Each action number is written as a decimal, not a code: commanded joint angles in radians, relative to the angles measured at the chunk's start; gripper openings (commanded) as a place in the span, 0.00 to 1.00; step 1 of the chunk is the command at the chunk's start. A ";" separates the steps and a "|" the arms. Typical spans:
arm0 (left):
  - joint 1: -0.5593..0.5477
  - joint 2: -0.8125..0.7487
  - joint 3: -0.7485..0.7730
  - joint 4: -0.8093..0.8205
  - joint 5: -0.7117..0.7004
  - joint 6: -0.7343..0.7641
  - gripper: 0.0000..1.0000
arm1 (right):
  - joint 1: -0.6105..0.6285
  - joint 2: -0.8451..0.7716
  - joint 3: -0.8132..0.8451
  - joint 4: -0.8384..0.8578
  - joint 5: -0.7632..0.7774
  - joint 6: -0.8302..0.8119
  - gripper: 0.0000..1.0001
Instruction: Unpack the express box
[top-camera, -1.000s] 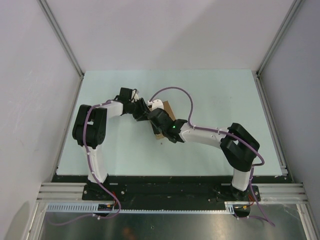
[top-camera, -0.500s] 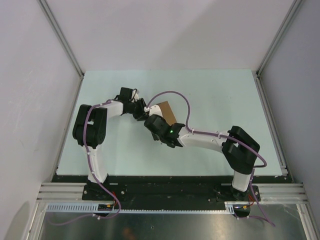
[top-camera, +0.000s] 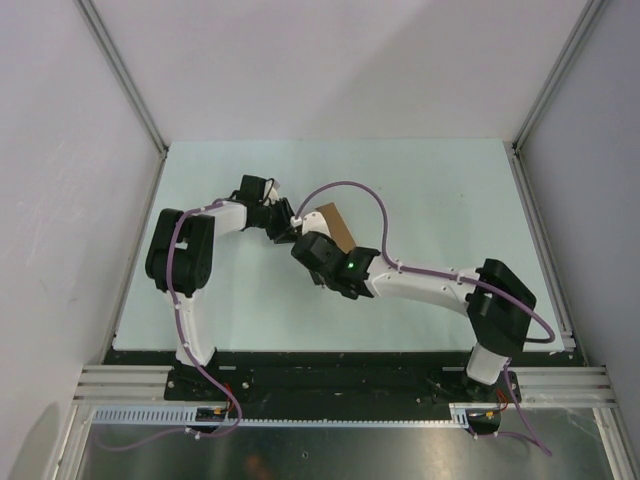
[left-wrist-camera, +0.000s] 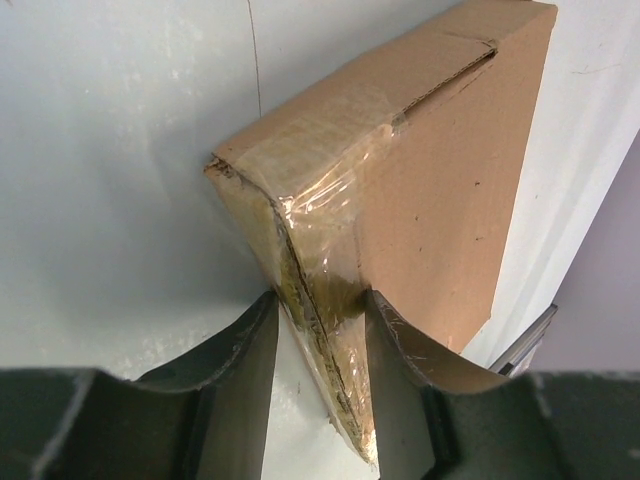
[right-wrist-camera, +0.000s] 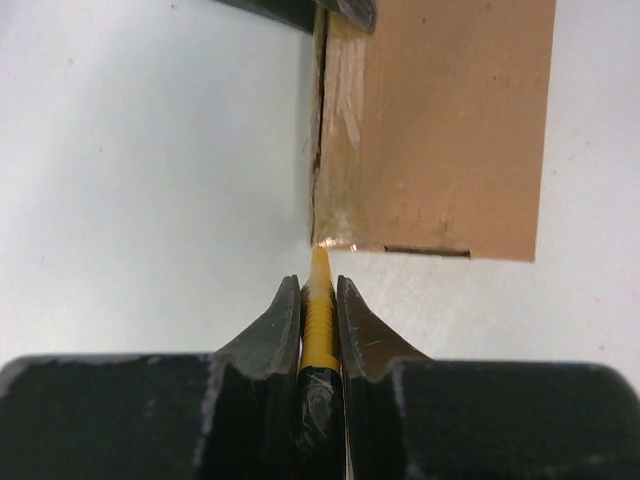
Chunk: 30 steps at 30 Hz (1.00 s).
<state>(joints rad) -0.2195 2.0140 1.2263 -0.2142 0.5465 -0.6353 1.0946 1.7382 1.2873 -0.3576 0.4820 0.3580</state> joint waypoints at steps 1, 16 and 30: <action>0.002 0.029 -0.039 -0.091 -0.165 0.074 0.44 | 0.024 -0.097 0.009 -0.126 0.003 0.005 0.00; -0.015 -0.259 -0.059 -0.093 -0.200 0.094 0.81 | -0.008 -0.241 -0.161 -0.153 0.033 0.183 0.00; -0.001 -0.038 0.277 -0.082 -0.298 0.241 0.83 | -0.328 -0.309 -0.284 0.051 -0.216 0.033 0.00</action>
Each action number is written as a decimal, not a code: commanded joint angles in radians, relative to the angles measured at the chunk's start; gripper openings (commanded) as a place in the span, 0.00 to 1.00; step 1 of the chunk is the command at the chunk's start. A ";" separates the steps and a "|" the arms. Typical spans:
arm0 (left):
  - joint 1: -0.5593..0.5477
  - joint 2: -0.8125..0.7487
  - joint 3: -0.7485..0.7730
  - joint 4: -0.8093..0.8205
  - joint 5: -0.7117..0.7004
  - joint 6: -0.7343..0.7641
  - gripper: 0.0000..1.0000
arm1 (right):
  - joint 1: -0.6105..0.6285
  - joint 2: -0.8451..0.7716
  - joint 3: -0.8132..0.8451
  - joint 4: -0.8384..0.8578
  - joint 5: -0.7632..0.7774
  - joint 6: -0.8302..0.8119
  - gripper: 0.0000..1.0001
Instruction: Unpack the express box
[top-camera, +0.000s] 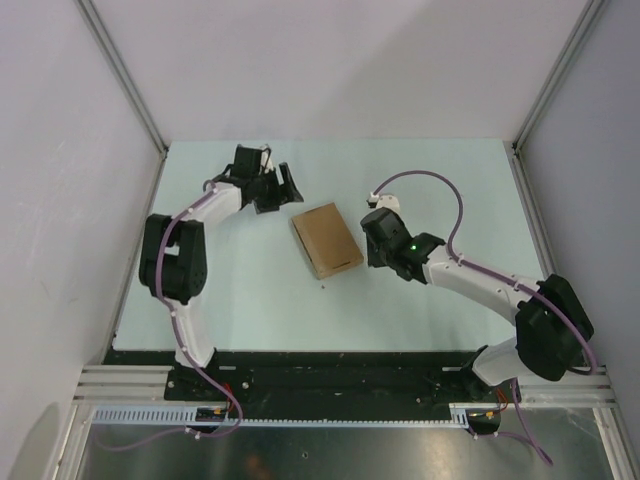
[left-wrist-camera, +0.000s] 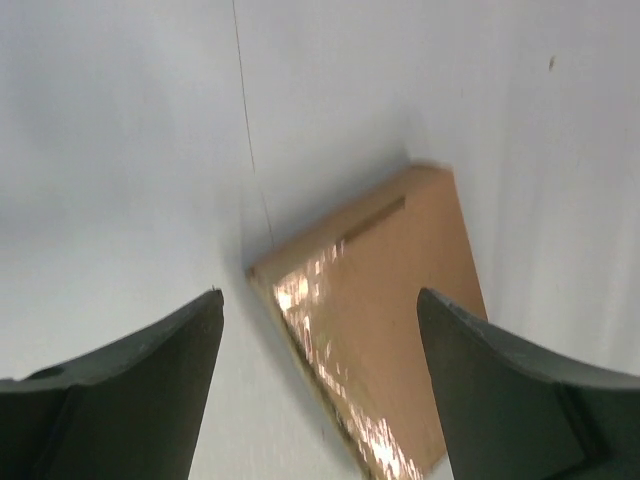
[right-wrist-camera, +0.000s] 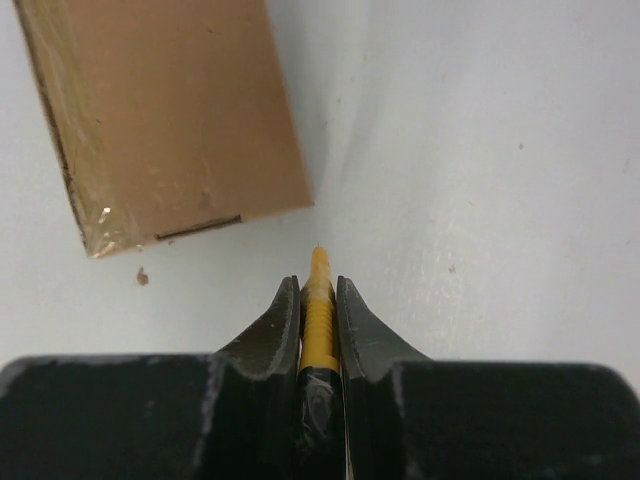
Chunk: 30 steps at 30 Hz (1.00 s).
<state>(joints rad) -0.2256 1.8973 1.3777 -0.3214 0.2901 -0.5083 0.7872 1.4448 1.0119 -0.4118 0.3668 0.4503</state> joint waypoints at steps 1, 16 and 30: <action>0.005 0.124 0.144 0.027 -0.008 0.128 0.84 | -0.025 -0.006 -0.009 0.116 -0.120 -0.064 0.00; -0.018 0.231 0.106 0.039 0.201 0.093 0.73 | -0.081 0.074 -0.007 0.206 -0.227 -0.093 0.00; -0.053 -0.118 -0.379 0.039 0.155 0.016 0.63 | -0.218 0.212 0.030 0.431 -0.285 -0.159 0.00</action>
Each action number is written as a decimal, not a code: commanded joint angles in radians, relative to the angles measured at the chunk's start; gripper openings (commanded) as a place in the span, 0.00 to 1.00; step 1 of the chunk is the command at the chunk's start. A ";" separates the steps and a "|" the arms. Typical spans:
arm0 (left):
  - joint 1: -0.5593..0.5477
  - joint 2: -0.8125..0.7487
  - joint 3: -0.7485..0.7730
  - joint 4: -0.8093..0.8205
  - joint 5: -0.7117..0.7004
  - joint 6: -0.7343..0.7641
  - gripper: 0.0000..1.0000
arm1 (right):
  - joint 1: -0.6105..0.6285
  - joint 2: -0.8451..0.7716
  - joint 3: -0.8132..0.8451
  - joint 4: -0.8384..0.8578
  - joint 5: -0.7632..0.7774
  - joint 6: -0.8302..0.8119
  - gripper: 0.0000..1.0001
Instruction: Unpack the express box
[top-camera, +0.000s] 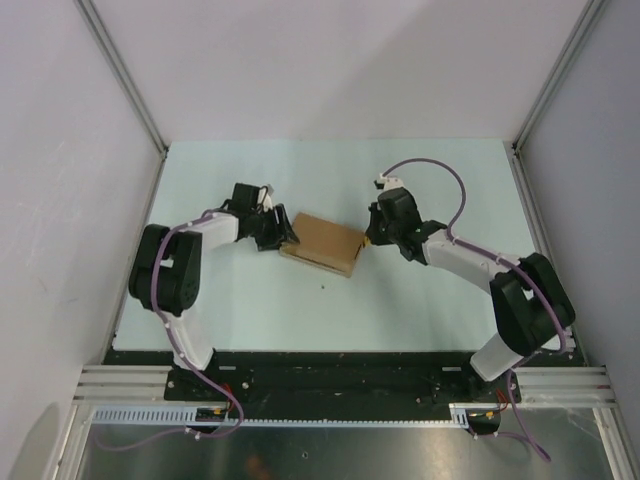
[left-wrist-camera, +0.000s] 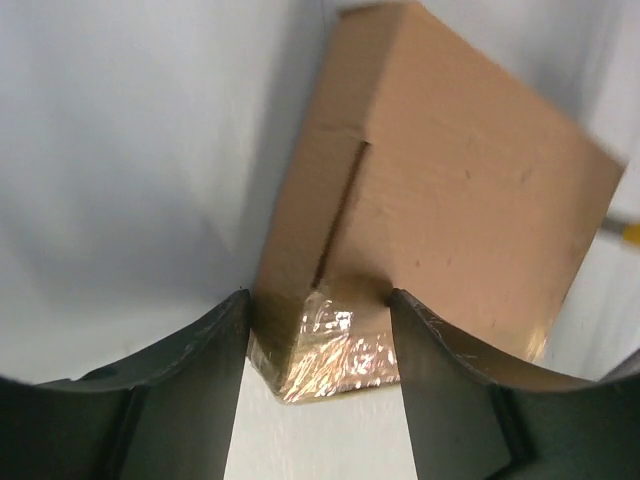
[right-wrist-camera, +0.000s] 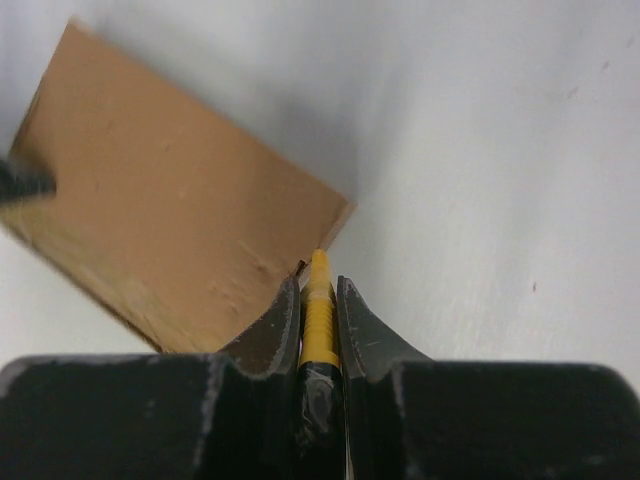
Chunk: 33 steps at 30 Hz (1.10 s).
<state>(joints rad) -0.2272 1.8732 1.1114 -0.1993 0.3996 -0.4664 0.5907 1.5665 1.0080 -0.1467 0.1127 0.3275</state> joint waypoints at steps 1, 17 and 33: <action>-0.067 -0.144 -0.133 -0.084 0.047 -0.017 0.63 | -0.025 0.102 0.041 0.176 -0.027 -0.042 0.00; -0.247 -0.407 -0.119 -0.198 -0.260 0.067 0.85 | -0.141 -0.098 0.113 -0.026 -0.010 0.010 0.00; -0.222 0.096 0.315 -0.241 -0.228 0.302 0.82 | 0.095 -0.361 -0.146 -0.179 -0.004 0.117 0.00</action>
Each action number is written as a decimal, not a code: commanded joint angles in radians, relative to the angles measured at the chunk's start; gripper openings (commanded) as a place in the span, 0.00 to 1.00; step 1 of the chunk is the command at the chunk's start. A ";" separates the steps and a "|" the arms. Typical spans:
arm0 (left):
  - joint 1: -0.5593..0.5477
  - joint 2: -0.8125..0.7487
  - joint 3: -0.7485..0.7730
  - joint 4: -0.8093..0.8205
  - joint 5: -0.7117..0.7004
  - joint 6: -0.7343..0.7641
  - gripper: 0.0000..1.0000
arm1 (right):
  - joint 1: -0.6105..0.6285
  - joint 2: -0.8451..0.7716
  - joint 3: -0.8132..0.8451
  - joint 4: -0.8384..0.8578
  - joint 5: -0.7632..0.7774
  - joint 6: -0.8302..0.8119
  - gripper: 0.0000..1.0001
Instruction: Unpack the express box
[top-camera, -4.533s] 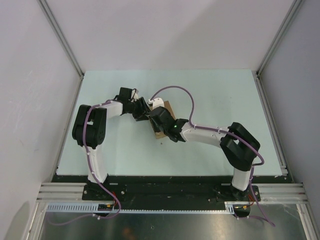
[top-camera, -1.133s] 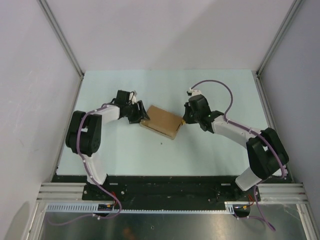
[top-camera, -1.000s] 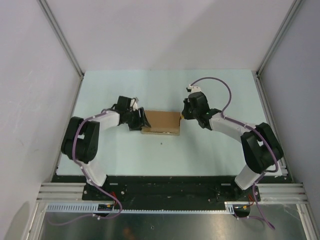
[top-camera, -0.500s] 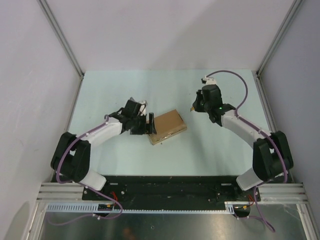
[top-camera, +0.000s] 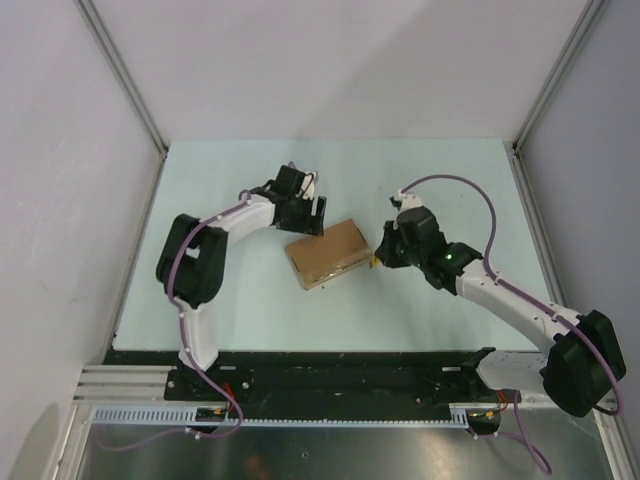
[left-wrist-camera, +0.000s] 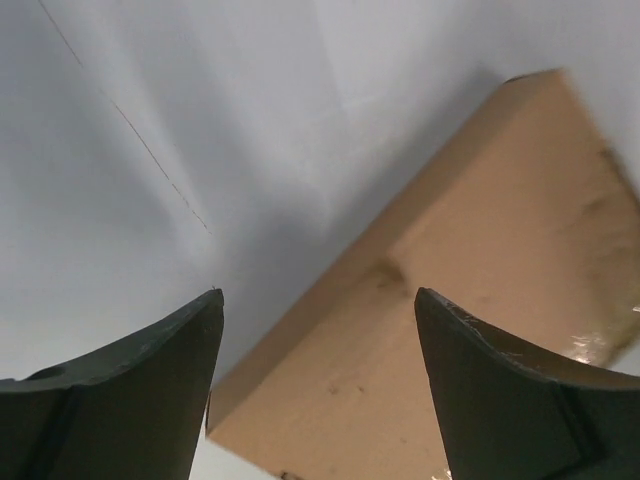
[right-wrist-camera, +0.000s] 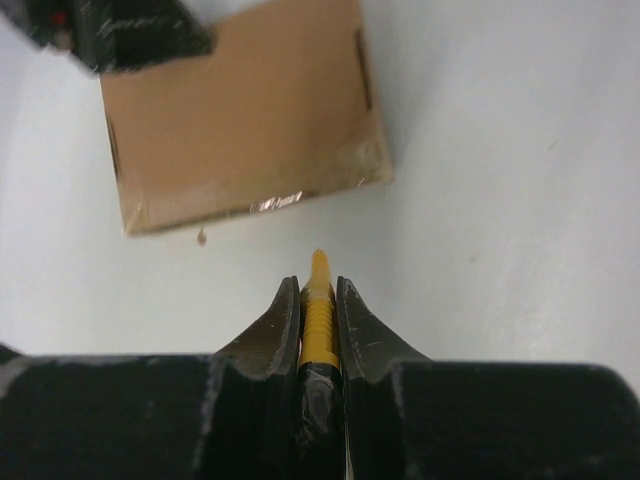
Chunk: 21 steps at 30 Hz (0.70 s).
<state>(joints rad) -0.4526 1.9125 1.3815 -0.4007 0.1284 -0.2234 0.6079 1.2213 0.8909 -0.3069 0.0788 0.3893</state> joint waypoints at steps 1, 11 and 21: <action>0.003 0.060 0.041 -0.043 0.069 0.058 0.78 | 0.091 -0.011 -0.033 -0.017 0.035 0.062 0.00; 0.048 -0.001 -0.166 -0.046 0.279 -0.120 0.55 | 0.121 0.085 -0.032 0.069 0.062 0.085 0.00; 0.086 -0.076 -0.401 0.014 0.335 -0.566 0.53 | 0.098 0.141 -0.017 0.101 0.087 0.065 0.00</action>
<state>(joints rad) -0.3622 1.8610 1.0973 -0.3313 0.4545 -0.5560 0.7109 1.3571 0.8486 -0.2550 0.1349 0.4580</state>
